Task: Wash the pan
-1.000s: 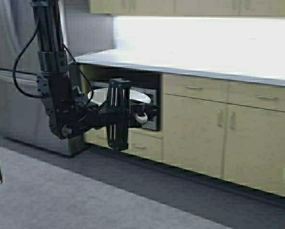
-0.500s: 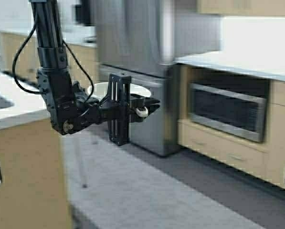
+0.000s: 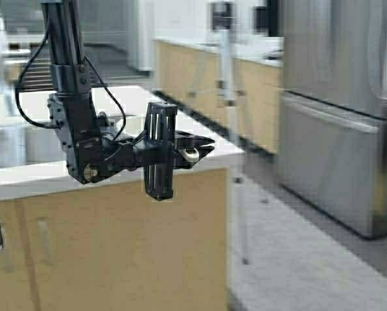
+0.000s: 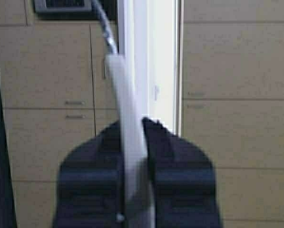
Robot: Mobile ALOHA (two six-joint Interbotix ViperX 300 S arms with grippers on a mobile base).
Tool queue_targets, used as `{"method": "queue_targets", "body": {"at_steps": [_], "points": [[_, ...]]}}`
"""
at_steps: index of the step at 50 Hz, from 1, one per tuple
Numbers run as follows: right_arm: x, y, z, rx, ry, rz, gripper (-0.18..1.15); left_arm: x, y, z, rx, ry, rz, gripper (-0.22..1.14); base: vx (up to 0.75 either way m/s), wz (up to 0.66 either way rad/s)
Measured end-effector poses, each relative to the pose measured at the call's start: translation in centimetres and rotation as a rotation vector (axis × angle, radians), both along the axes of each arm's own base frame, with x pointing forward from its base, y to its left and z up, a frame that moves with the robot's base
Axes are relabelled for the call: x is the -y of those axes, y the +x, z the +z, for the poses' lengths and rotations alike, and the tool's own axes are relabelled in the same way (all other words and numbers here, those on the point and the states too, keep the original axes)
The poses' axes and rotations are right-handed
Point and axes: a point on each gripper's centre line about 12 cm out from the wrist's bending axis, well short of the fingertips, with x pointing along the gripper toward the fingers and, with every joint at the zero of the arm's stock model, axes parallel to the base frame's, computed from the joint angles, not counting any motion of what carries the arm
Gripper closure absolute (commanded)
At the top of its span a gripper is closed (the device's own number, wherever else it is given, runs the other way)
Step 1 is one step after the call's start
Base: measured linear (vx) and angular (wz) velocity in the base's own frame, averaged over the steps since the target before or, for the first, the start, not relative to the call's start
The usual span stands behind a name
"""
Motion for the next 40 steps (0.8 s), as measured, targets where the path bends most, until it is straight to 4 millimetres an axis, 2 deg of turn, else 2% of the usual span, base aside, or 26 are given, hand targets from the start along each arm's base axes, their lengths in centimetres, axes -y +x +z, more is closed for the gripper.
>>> {"method": "queue_targets", "body": {"at_steps": [10, 25, 40], "points": [[0.0, 0.1, 0.1, 0.000, 0.000, 0.000, 0.90, 0.3, -0.5, -0.1, -0.007, 0.006, -0.015, 0.89, 0.20, 0.49], [0.0, 0.0, 0.2, 0.005, -0.001, 0.000, 0.90, -0.4, -0.4, 1.1, -0.001, 0.009, -0.012, 0.89, 0.22, 0.35], [0.0, -0.1, 0.0, 0.003, -0.004, 0.000, 0.90, -3.6, 0.3, 0.3, -0.071, 0.029, 0.005, 0.89, 0.24, 0.24]]}}
